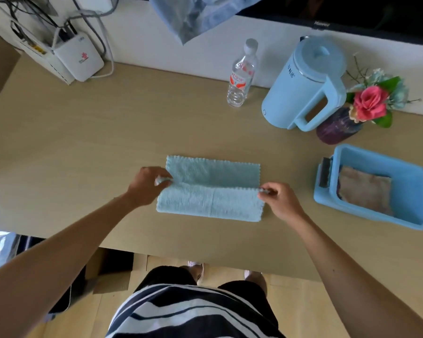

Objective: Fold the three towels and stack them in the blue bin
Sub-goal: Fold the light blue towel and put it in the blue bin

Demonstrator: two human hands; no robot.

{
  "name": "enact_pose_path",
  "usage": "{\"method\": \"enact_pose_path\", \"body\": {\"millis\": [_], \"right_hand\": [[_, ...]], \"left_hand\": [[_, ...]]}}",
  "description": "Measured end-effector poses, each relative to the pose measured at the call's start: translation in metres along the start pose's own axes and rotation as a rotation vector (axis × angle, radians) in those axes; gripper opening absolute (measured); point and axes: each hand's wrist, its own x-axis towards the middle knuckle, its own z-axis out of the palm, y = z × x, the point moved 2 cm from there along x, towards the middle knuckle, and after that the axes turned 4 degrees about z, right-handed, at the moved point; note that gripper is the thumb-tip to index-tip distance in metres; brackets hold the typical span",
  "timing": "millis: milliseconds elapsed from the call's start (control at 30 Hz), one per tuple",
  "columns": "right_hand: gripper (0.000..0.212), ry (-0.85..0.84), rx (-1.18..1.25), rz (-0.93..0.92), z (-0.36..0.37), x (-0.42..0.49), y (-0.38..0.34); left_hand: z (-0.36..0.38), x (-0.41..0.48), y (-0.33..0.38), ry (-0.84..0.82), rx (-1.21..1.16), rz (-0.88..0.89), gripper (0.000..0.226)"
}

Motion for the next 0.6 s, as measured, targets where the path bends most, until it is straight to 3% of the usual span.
{"method": "enact_pose_path", "body": {"millis": [167,333,467,600], "right_hand": [[0.011,0.103,0.025,0.002,-0.009,0.036,-0.017],[0.009,0.127,-0.026,0.017,-0.008,0.066,-0.021],[0.033,0.243,-0.125,0.03,0.001,0.076,-0.02],[0.045,0.262,-0.386,-0.185,0.025,0.062,-0.027]], "left_hand": [[-0.007,0.039,0.002,0.112,-0.039,-0.047,0.012],[-0.004,0.063,0.0,0.11,0.019,-0.026,0.015],[0.008,0.069,-0.011,0.156,0.183,-0.066,0.034],[0.037,0.055,0.008,0.091,0.436,0.157,0.046]]}}
